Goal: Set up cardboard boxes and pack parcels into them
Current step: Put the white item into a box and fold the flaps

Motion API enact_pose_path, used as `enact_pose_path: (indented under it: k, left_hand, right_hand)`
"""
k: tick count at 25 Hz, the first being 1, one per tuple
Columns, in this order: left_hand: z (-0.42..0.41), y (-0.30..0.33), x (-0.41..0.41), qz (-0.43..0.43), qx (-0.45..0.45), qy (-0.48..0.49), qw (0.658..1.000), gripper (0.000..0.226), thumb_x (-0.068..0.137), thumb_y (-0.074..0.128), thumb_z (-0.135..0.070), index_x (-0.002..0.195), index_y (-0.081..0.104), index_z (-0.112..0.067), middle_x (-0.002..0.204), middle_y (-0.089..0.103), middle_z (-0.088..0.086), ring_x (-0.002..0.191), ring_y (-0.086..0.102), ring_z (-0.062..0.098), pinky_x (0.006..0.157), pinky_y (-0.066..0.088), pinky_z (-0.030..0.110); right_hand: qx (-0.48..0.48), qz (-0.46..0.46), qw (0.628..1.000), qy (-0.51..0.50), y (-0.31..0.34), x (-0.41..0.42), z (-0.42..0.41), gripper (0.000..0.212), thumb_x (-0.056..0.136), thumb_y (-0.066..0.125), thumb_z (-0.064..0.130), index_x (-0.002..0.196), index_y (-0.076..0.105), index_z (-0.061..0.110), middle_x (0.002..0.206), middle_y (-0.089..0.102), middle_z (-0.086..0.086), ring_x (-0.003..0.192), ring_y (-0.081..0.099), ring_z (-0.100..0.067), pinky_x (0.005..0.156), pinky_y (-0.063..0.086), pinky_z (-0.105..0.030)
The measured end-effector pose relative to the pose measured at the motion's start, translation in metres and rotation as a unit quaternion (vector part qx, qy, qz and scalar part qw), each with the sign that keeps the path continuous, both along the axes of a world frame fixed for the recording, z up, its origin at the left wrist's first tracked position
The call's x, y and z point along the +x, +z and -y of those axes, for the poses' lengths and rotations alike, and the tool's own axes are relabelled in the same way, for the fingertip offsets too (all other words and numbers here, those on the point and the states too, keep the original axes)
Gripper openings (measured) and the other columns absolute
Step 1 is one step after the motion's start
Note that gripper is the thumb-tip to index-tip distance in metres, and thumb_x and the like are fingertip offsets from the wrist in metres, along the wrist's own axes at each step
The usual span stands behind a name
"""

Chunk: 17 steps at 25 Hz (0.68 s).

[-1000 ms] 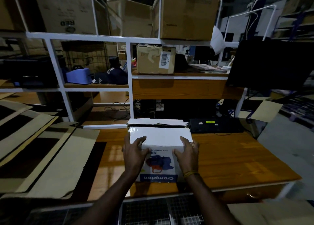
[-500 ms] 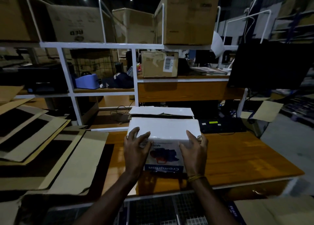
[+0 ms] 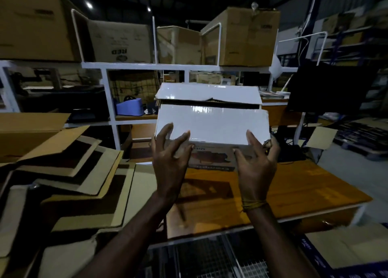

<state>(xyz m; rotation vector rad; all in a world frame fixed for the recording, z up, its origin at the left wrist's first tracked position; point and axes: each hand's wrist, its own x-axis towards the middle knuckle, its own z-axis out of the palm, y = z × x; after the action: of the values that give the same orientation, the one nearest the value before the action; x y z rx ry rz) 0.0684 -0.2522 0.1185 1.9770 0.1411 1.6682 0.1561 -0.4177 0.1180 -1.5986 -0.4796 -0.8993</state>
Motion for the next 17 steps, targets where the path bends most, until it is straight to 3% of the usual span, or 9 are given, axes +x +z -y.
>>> enact_pose_path:
  k: [3,6,8,12,17]
  left_hand:
    - [-0.010,0.007,-0.039,0.018,0.008,-0.008,1.000,0.036,0.085,0.078,-0.014,0.120,0.072,-0.017,0.145,0.047,0.005,0.138,0.040,0.023,0.108,0.043,0.046]
    - [-0.017,0.015,-0.074,0.039,0.014,-0.018,0.999,0.038,0.084,0.079,-0.014,0.122,0.071,-0.018,0.147,0.044,0.001,0.140,0.038,0.022,0.107,0.042,0.054]
    - [-0.019,0.021,-0.097,0.049,0.017,-0.019,0.998,0.039,0.083,0.079,-0.012,0.122,0.071,-0.017,0.147,0.044,0.002,0.140,0.039,0.022,0.107,0.042,0.056]
    - [-0.016,0.031,-0.153,0.088,0.036,-0.011,0.995,0.039,0.082,0.079,-0.008,0.120,0.072,-0.012,0.146,0.047,0.009,0.139,0.042,0.021,0.107,0.042,0.056]
    - [-0.021,0.040,-0.220,0.121,0.066,-0.005,0.990,0.039,0.081,0.081,-0.005,0.118,0.072,-0.011,0.144,0.048,0.013,0.139,0.044,0.023,0.106,0.039,0.062]
  right_hand:
    - [0.021,0.024,0.999,-0.002,0.008,-0.043,-0.009,0.061,0.079,0.081,0.007,0.129,0.058,0.034,0.154,0.032,-0.014,0.139,0.042,-0.034,0.103,0.048,-0.044]
    - [0.024,0.047,0.999,-0.011,0.016,-0.083,-0.013,0.057,0.080,0.080,0.007,0.130,0.062,0.027,0.153,0.034,-0.016,0.142,0.036,-0.034,0.109,0.040,-0.043]
    - [0.024,0.058,0.998,-0.008,0.025,-0.106,-0.014,0.057,0.080,0.080,0.007,0.131,0.062,0.025,0.152,0.036,-0.017,0.143,0.034,-0.032,0.112,0.038,-0.036]
    - [0.037,0.086,0.996,0.004,0.037,-0.161,-0.012,0.058,0.078,0.081,0.002,0.130,0.063,0.021,0.150,0.037,-0.019,0.142,0.033,-0.030,0.108,0.025,-0.002]
    - [0.059,0.117,0.991,0.021,0.044,-0.226,-0.016,0.056,0.076,0.081,-0.001,0.128,0.066,0.015,0.150,0.037,-0.020,0.143,0.033,-0.030,0.111,0.026,-0.006]
